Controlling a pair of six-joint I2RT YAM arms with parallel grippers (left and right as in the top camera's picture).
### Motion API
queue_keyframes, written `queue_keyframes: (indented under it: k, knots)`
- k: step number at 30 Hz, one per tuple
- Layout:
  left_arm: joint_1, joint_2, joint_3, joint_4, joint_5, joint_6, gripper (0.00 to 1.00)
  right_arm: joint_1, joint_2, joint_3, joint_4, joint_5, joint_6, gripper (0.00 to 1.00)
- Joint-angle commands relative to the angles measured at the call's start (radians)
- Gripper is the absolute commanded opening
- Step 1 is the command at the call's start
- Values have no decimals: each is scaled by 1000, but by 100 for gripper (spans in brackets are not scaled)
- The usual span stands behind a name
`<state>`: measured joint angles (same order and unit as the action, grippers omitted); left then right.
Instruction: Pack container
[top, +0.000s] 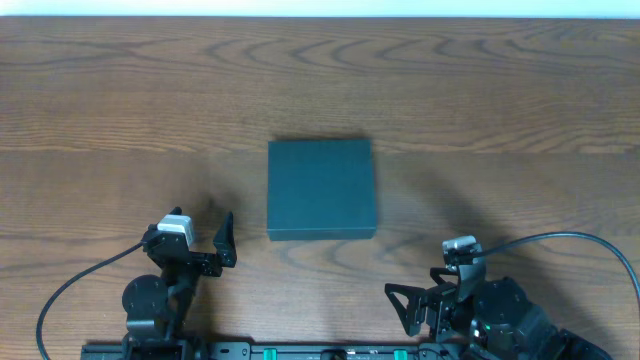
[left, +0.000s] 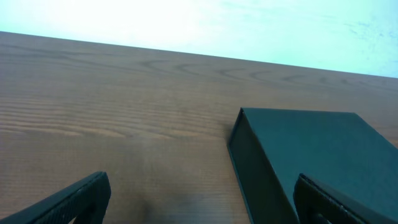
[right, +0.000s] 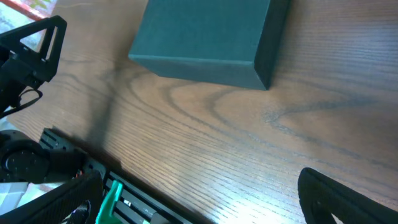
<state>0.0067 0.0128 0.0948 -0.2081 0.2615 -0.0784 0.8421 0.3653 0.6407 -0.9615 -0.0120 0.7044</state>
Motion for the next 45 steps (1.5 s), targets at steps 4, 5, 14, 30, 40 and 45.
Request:
queue_keyframes:
  k: [4, 5, 14, 30, 40, 45]
  knots:
    - [6, -9, -27, -3, -6, -4, 95, 8, -5, 14, -1, -3, 6, 99]
    - [6, -9, -28, -3, -6, -4, 95, 8, -5, 14, -1, -3, 5, 99]
    - [6, -9, -27, -3, -6, -4, 95, 8, -5, 14, -26, 29, -22, 99]
    - [6, -9, -27, -3, -6, -4, 95, -45, -341, -176, 8, 273, -354, 99]
    - [6, -9, -27, -3, -6, -4, 95, -51, -360, -413, 216, 239, -362, 99]
    - [6, -9, -27, -3, -6, -4, 95, -51, -360, -478, 264, 179, -369, 99]
